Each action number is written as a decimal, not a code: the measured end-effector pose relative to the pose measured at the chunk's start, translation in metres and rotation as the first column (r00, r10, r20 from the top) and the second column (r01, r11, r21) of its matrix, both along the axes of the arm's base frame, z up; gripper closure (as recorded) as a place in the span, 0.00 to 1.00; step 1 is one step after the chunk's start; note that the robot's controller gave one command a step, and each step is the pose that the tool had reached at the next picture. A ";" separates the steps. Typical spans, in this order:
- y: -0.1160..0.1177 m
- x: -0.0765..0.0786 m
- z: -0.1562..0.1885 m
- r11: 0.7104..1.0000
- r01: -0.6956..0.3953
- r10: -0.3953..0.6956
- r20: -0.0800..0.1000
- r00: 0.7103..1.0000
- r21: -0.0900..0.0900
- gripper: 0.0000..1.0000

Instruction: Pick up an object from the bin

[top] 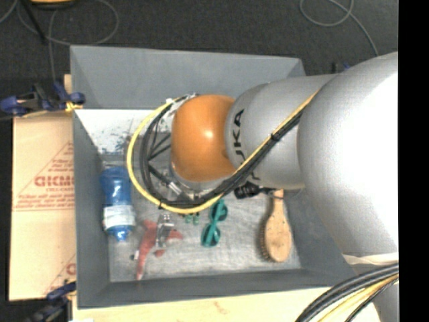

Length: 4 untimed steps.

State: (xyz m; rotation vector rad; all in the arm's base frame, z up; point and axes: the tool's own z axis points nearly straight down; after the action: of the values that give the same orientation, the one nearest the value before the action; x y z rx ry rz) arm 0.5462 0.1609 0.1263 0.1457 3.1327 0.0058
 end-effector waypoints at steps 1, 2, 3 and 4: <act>0.000 -0.003 -0.048 0.999 0.034 -0.034 -0.007 0.999 -0.001 0.00; -0.010 -0.018 -0.003 0.991 0.135 -0.135 -0.006 0.991 -0.002 0.00; -0.007 -0.009 -0.035 0.961 0.275 -0.275 -0.003 0.961 0.000 0.00; 0.000 -0.029 -0.054 0.914 0.406 -0.406 0.001 0.914 0.004 1.00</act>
Offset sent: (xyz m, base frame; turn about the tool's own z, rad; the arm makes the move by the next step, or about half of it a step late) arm -0.0197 -0.0113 0.0008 0.1397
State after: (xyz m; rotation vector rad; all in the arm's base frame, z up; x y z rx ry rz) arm 0.5175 0.1610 0.0728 0.7915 3.0325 0.0095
